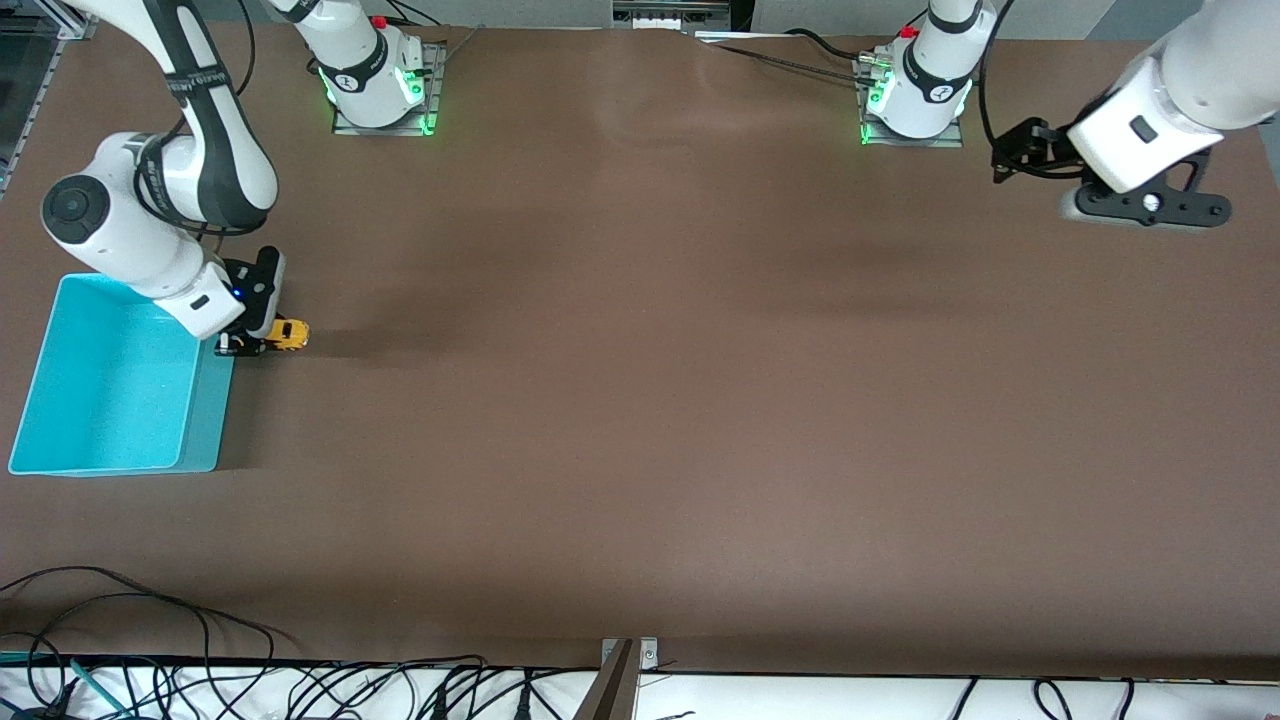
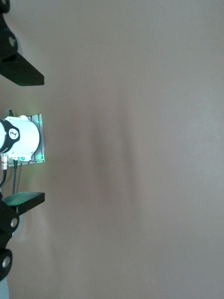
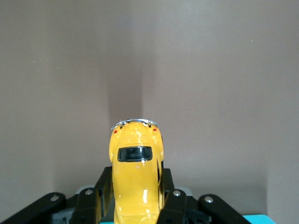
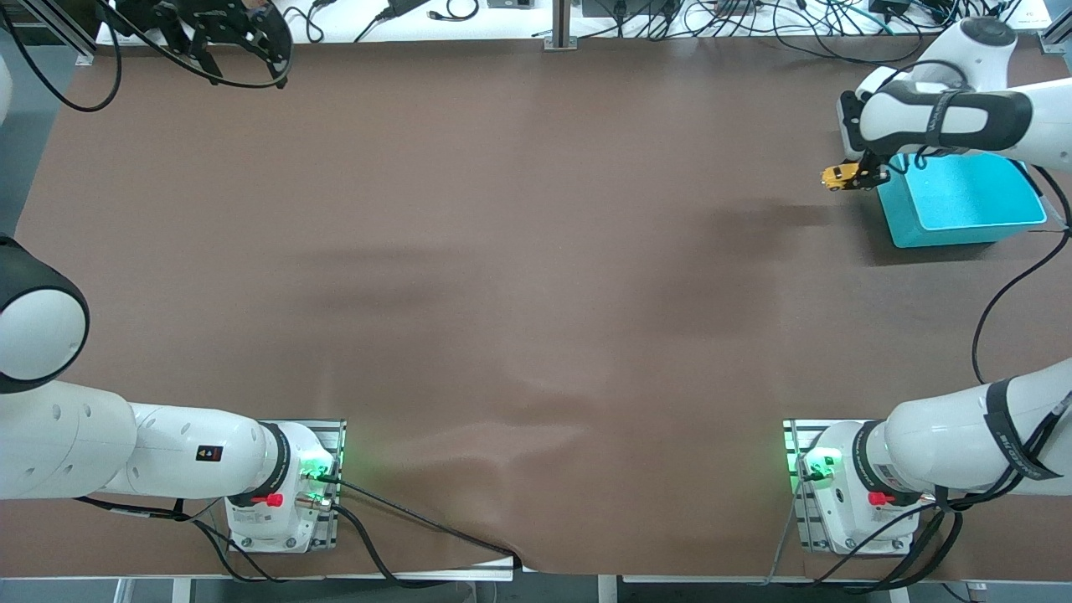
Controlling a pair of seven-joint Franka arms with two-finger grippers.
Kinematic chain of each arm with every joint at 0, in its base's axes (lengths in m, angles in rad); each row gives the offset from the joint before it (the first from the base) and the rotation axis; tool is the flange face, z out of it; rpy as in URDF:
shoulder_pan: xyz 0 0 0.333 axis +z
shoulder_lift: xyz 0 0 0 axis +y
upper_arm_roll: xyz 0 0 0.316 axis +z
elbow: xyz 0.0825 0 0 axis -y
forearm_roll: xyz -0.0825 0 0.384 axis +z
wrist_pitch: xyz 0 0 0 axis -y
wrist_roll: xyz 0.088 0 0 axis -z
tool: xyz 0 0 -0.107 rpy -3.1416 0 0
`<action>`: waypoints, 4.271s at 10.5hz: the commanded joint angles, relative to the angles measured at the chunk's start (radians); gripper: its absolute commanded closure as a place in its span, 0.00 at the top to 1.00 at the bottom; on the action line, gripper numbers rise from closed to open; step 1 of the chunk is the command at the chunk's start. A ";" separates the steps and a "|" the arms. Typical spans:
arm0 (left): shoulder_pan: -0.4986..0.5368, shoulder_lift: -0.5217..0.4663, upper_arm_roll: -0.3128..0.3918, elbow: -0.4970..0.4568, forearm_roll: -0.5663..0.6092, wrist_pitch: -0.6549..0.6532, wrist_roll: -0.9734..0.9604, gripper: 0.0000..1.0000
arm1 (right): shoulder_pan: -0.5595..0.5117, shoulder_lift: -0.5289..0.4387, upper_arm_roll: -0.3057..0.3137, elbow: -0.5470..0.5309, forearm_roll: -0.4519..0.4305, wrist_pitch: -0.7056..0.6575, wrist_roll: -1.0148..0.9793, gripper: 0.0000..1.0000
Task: Wind up and store yellow beetle car
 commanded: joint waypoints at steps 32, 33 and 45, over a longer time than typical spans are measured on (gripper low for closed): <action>0.106 0.048 -0.082 0.104 0.012 0.062 0.023 1.00 | -0.490 0.185 0.121 0.381 0.000 -0.340 -0.885 1.00; 0.110 0.048 -0.082 0.104 0.021 0.062 0.023 1.00 | -0.487 0.139 0.141 0.363 0.000 -0.357 -0.820 1.00; 0.051 0.145 -0.103 0.111 0.092 0.076 -0.010 1.00 | -0.033 -0.142 0.034 0.440 0.000 -0.588 0.587 1.00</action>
